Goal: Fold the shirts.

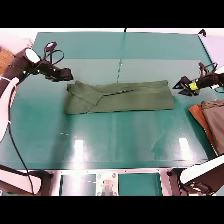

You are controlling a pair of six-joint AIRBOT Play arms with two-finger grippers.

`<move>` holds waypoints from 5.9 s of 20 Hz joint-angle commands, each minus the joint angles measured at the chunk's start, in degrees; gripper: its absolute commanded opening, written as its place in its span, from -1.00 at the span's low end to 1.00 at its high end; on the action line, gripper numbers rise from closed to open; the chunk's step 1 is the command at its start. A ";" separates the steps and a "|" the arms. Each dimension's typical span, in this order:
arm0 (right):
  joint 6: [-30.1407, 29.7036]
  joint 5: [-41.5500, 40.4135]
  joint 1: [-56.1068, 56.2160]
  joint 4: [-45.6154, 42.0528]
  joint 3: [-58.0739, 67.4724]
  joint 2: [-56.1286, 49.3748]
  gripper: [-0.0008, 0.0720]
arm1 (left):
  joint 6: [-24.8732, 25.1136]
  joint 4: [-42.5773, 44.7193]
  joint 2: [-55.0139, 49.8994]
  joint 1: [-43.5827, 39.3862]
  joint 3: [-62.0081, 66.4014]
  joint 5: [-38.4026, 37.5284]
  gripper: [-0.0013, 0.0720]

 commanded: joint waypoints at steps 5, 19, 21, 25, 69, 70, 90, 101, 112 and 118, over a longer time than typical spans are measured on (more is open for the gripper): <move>-10.40 5.44 0.59 14.73 0.39 -9.29 0.41 | 1.20 -11.19 -0.15 0.55 0.07 -5.27 -0.90; -5.90 21.99 4.68 18.36 6.12 14.80 -0.93 | 1.99 -20.48 -9.09 -27.89 0.20 20.37 -0.90; -5.75 23.32 6.73 18.53 6.12 20.17 -0.92 | 1.90 -22.14 -13.20 -31.41 3.41 21.03 -0.90; -5.18 23.15 11.98 18.51 6.12 26.14 -0.92 | 1.57 -26.71 -23.15 -35.98 15.58 19.12 -0.90; 3.63 -8.07 26.93 14.12 -19.69 10.23 0.71 | -3.06 -2.82 -10.21 10.14 30.42 -22.99 -0.90; 0.55 -10.05 27.80 18.49 -22.01 9.84 0.71 | -3.21 -1.31 -10.21 10.14 30.42 -23.02 -0.90; 6.51 -5.33 3.72 23.28 -6.40 29.99 -0.93 | -4.55 -0.52 -10.21 10.12 30.42 -29.64 -0.90; 2.23 12.70 -45.09 16.63 -2.08 35.98 -0.93 | -4.57 -0.55 -10.21 10.12 30.42 -30.01 -0.90; 20.85 25.59 -47.12 -30.75 -6.95 36.13 -0.93 | -4.52 -0.61 -10.21 10.12 30.40 -32.39 -0.90; 24.37 21.59 -47.06 -38.10 -17.86 34.88 0.72 | -4.52 -1.33 -10.21 10.12 30.42 -32.37 -0.90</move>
